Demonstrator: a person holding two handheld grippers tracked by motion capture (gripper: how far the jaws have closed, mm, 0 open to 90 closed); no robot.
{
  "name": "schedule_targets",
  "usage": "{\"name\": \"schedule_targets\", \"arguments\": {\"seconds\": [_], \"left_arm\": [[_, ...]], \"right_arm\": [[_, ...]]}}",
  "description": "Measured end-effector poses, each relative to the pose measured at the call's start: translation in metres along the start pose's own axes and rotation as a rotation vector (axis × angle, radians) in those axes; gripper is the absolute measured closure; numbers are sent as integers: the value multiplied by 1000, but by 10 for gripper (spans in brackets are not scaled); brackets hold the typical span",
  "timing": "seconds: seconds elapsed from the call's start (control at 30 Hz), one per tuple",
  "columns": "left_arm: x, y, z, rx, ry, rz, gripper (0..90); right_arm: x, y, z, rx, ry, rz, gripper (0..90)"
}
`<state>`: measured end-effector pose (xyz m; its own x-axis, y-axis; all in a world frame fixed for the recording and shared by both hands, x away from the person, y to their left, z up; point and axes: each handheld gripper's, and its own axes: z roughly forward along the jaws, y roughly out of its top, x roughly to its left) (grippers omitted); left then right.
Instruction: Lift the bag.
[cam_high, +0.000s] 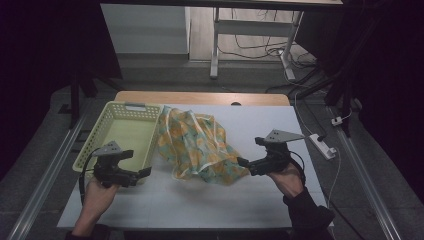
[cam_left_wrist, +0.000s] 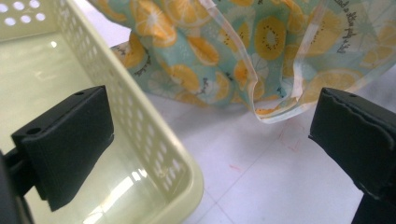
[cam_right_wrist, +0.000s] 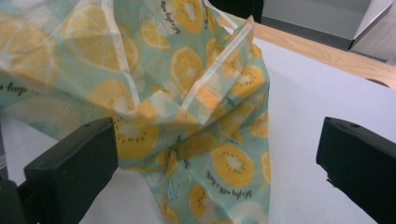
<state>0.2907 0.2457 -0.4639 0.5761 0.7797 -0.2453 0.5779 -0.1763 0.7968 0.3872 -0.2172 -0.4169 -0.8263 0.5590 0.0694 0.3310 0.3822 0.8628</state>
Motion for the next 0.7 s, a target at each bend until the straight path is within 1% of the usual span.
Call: {"name": "schedule_targets", "arguments": {"seconds": [0.13, 0.33, 0.6, 0.7], "left_arm": [[1, -8, -7, -7, 7, -15, 0], [0, -20, -19, -17, 27, -24, 0], [0, -38, -34, -30, 56, -42, 0], [0, -45, -39, -34, 65, -50, 0]], "right_arm": [[0, -7, -5, 10, -8, 16, 0], [0, -18, -14, 16, -34, 29, 0], [3, -34, -30, 0, -63, 43, 0], [5, -39, -36, -6, -81, 46, 0]]}}
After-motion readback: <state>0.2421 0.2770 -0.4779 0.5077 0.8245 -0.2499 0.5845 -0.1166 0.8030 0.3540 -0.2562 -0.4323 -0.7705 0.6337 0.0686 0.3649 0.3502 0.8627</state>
